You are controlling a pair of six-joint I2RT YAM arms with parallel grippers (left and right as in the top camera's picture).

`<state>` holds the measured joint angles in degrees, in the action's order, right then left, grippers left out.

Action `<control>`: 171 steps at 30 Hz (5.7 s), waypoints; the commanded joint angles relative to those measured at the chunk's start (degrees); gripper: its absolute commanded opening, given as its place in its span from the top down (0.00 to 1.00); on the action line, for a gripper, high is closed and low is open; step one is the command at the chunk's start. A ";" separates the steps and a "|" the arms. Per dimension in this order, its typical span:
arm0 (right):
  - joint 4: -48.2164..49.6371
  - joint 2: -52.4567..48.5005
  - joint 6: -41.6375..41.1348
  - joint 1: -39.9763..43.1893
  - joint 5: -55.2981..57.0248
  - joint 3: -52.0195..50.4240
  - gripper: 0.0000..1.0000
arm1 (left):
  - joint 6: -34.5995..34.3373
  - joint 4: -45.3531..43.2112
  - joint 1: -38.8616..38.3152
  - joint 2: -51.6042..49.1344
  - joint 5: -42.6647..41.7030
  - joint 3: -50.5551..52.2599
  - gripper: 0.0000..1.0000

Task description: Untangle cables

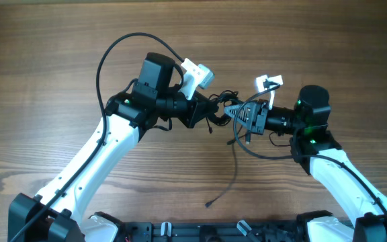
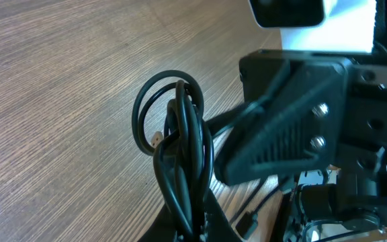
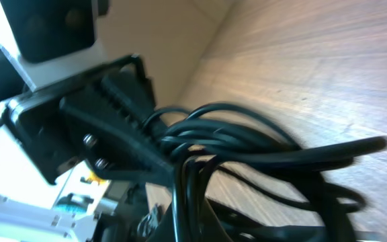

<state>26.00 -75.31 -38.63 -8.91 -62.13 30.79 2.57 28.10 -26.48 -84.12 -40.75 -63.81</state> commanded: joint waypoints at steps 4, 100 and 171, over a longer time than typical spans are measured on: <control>-0.83 0.83 -2.08 0.44 6.84 0.66 0.95 | -0.13 -2.91 -0.79 -0.11 -7.21 -0.70 0.96; 40.19 -24.24 -71.23 -10.36 19.06 0.61 0.00 | -99.25 -21.24 12.35 -0.11 -4.46 -0.70 0.96; 7.26 -23.82 -22.82 -0.55 32.76 0.66 0.00 | -105.81 -49.27 18.05 -0.11 -8.57 -0.70 0.96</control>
<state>33.41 -98.76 -62.81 -13.61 -24.23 31.64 -108.66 -20.62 -10.74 -84.86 -48.12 -63.26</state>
